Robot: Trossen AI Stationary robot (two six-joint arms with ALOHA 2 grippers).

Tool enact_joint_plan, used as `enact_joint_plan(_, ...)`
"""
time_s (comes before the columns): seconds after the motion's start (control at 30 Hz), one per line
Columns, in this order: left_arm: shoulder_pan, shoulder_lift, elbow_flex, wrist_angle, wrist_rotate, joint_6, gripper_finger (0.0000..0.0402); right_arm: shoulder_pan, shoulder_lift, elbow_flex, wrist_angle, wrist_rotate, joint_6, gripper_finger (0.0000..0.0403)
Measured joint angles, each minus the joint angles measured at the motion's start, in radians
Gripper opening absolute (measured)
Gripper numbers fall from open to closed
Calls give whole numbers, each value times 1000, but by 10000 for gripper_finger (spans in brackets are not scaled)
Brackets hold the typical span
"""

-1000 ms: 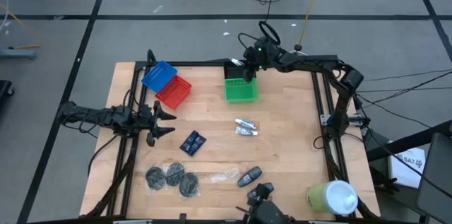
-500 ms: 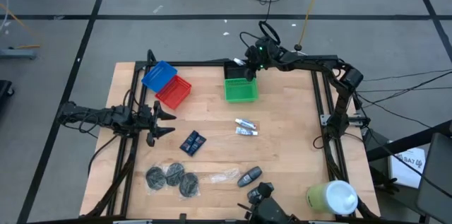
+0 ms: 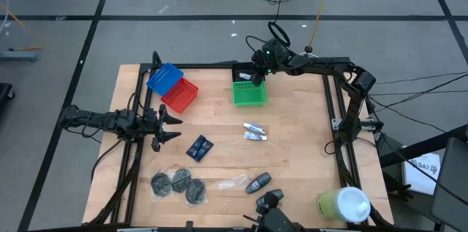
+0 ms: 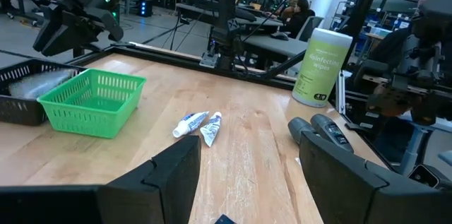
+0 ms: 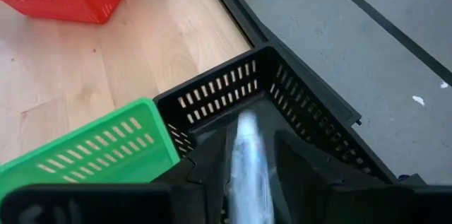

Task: Pick & Place Travel size toiletries
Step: Put the top white toothpaste into the black bin

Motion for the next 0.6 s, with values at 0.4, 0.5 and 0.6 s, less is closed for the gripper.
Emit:
enact_joint_plan(0.4,0,0,0,0,0,0,237,20,-18,-2,-12,2,3,150)
enact_joint_plan(0.5,0,0,0,0,0,0,237,50,-57,-2,-14,1,-23,149)
enact_joint_plan(0.6,0,0,0,0,0,0,237,85,-109,-2,-41,1,-54,145)
